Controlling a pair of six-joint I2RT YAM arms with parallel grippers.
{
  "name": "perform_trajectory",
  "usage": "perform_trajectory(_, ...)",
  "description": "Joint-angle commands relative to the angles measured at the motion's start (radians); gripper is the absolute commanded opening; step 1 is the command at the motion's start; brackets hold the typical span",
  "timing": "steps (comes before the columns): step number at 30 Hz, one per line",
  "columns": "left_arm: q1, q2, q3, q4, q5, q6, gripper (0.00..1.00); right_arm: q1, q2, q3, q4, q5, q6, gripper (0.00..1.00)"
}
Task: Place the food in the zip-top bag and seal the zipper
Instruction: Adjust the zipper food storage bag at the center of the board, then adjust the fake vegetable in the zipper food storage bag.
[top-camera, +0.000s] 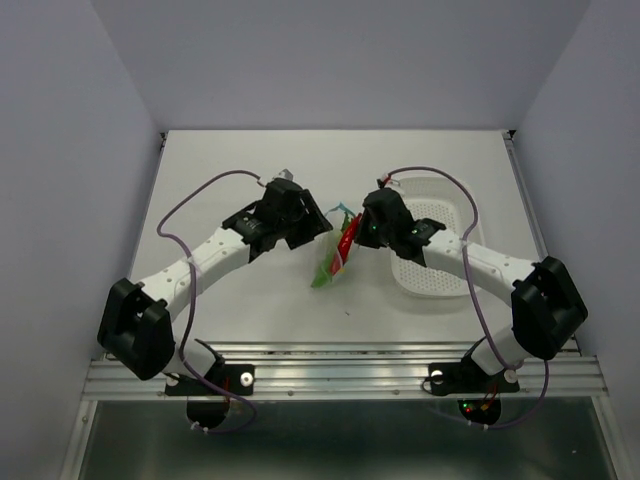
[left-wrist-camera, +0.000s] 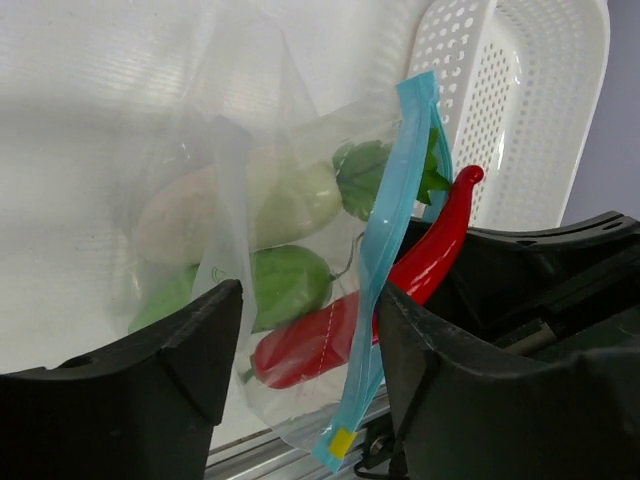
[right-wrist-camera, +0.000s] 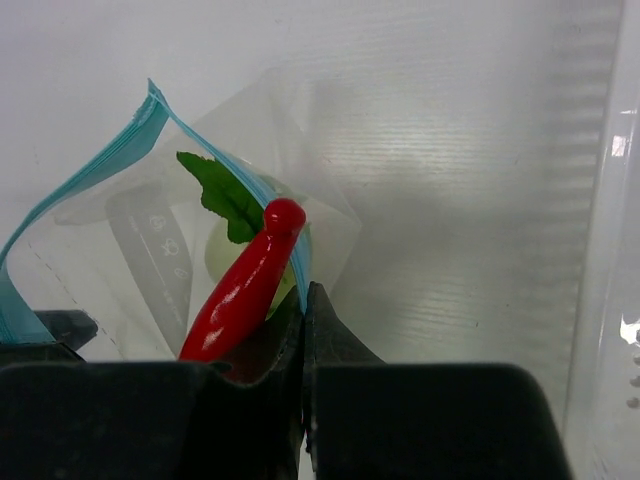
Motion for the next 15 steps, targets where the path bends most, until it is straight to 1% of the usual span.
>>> perform_trajectory(1,-0.009,-0.031,0.113,-0.072,-0.064,0.110,0.74,-0.005,-0.028,0.092,-0.052,-0.027,-0.094,0.01)
perform_trajectory(4,-0.012,-0.057,0.153,-0.094,-0.108,0.156,0.82,-0.005,-0.024,0.140,-0.113,-0.034,-0.138,0.01)
perform_trajectory(6,-0.012,-0.074,0.183,-0.110,-0.122,0.211,0.91,-0.005,-0.011,0.177,-0.137,-0.049,-0.170,0.01)
perform_trajectory(7,-0.014,-0.074,0.194,-0.109,-0.106,0.237,0.98,-0.005,-0.005,0.187,-0.139,-0.066,-0.181,0.01)
perform_trajectory(9,-0.014,-0.067,0.211,-0.106,-0.076,0.275,0.99,-0.005,0.004,0.197,-0.141,-0.087,-0.193,0.01)
perform_trajectory(10,-0.015,-0.056,0.223,-0.104,-0.060,0.320,0.99,-0.005,0.007,0.200,-0.141,-0.099,-0.200,0.01)
perform_trajectory(13,-0.017,-0.050,0.222,-0.078,0.031,0.351,0.99,-0.005,0.018,0.215,-0.142,-0.112,-0.225,0.01)
perform_trajectory(15,-0.019,-0.050,0.214,-0.045,0.054,0.368,0.99,-0.005,0.019,0.224,-0.142,-0.115,-0.228,0.01)
